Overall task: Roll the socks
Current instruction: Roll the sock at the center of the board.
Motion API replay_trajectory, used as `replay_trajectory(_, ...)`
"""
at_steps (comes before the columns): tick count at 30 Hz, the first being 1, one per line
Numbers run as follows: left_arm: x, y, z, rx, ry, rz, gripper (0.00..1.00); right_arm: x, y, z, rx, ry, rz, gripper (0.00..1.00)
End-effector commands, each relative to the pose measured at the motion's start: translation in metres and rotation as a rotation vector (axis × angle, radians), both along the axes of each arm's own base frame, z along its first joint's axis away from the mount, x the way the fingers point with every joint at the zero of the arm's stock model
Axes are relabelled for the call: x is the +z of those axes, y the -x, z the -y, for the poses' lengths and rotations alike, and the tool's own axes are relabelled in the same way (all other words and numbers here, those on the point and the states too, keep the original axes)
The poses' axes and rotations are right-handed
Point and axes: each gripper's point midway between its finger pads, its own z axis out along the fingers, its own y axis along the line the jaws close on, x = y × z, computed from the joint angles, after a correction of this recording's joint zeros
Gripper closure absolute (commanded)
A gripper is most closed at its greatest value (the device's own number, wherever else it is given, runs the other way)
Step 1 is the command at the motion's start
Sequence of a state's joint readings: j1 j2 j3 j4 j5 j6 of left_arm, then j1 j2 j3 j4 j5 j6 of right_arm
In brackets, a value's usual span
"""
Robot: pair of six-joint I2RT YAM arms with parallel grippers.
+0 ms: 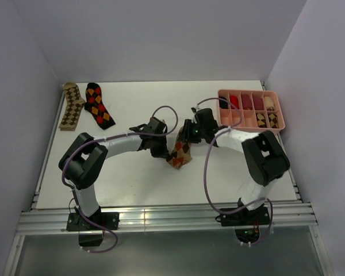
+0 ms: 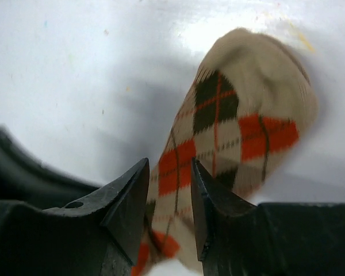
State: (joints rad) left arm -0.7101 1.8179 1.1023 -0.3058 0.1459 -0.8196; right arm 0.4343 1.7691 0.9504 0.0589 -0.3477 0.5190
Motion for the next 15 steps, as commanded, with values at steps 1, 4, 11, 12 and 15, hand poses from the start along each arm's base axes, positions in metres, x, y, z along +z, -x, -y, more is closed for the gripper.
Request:
replay_trajectory(1, -0.015, 0.011, -0.012, -0.043, -0.092, -0.049, 0.99, 0.042, 0.005, 0.005, 0.041, 0.029, 0.204, 0.57)
replay_trajectory(4, -0.015, 0.008, -0.010, -0.045, -0.100, -0.048, 0.99, 0.048, 0.028, 0.003, 0.058, 0.022, 0.222, 0.58)
replay_trajectory(11, -0.013, 0.003, -0.010, -0.042, -0.113, -0.040, 0.99, 0.040, 0.073, -0.018, 0.128, -0.020, 0.184, 0.56)
replay_trajectory(12, -0.013, 0.003, -0.010, -0.041, -0.115, -0.038, 0.99, 0.038, 0.079, -0.024, 0.136, -0.029, 0.172, 0.56)
replay_trajectory(15, -0.012, 0.002, -0.009, -0.041, -0.113, -0.038, 0.99, 0.020, 0.088, -0.023, 0.127, -0.016, 0.134, 0.56)
